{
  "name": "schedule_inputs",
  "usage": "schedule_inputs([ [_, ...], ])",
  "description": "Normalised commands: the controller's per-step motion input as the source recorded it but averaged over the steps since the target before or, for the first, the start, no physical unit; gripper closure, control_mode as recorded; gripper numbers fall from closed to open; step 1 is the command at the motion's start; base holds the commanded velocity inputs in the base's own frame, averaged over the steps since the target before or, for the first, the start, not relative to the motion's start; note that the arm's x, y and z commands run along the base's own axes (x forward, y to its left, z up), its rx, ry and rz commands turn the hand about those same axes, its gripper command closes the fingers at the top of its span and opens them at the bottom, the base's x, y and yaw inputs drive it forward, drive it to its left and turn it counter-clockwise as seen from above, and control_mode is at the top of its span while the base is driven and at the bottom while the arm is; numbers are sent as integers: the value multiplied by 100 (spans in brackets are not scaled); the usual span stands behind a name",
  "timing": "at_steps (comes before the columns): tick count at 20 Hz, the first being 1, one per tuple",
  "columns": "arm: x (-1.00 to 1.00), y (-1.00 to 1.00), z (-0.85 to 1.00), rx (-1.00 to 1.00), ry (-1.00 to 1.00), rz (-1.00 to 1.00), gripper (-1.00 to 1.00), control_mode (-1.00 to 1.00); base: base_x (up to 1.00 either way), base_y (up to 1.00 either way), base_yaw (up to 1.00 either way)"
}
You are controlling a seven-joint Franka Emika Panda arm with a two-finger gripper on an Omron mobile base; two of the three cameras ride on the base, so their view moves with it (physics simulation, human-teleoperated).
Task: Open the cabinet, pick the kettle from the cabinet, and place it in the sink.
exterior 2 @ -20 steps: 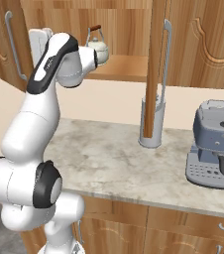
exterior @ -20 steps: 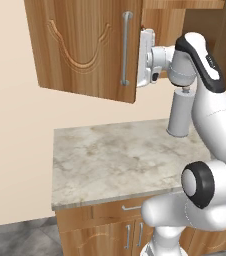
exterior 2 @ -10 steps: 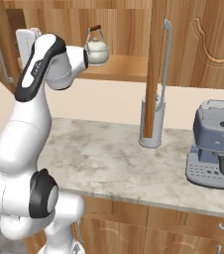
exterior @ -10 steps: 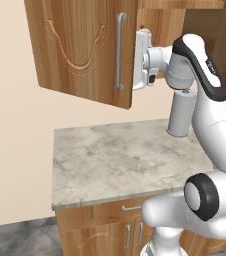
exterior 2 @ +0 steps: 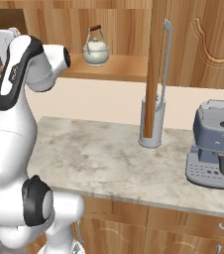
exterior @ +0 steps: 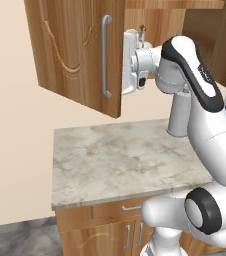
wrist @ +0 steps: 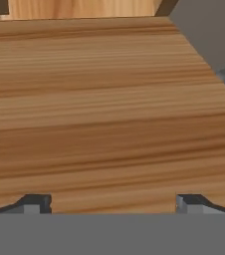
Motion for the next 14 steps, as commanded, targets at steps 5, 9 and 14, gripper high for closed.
schedule_inputs([
  [5, -32, 53, -3, -3, 0, -1, -100, -100, 0, 0, 0],
  [9, -28, 55, -7, -4, 0, -3, -100, -100, 0, 0, 0],
  [14, -20, 53, -10, -6, 0, -7, -100, -100, 0, 0, 0],
])
